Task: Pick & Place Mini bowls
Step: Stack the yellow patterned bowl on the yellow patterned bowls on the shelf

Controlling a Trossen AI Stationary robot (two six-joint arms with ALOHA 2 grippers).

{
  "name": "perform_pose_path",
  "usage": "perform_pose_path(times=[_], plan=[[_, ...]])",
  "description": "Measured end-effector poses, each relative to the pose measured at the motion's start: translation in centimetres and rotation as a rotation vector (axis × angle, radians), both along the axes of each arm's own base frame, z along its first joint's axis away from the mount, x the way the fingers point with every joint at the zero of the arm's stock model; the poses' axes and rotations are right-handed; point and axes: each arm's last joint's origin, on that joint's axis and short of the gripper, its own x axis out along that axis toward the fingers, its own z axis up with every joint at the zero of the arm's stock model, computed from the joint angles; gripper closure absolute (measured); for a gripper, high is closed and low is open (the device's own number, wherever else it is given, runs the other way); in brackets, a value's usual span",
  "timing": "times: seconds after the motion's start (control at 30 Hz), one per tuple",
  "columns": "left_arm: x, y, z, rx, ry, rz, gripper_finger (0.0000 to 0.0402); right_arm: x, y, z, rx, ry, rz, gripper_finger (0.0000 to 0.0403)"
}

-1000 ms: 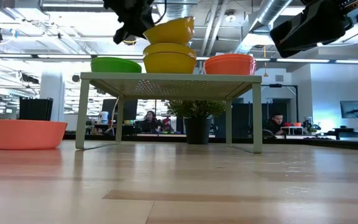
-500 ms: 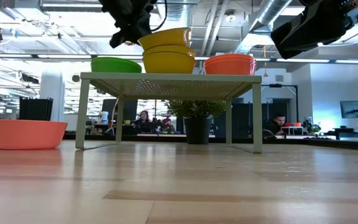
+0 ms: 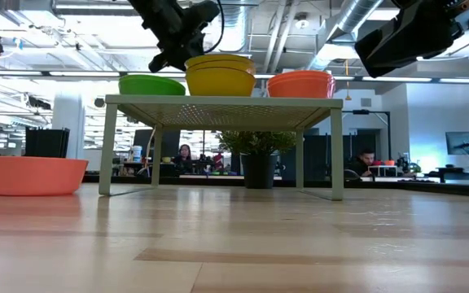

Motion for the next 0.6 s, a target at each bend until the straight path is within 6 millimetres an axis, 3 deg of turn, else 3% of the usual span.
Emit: perform_pose_path(times=[0.37, 0.6], plan=[[0.2, 0.0, 0.3, 0.011, -0.038, -0.002, 0.0354, 0.0, 0.0, 0.0, -0.001, 0.003, 0.000, 0.0400], [-0.6, -0.4, 1.8, 0.058, -0.084, -0.046, 0.0353, 0.0, 0.0, 0.0, -0.001, 0.003, 0.000, 0.0400]])
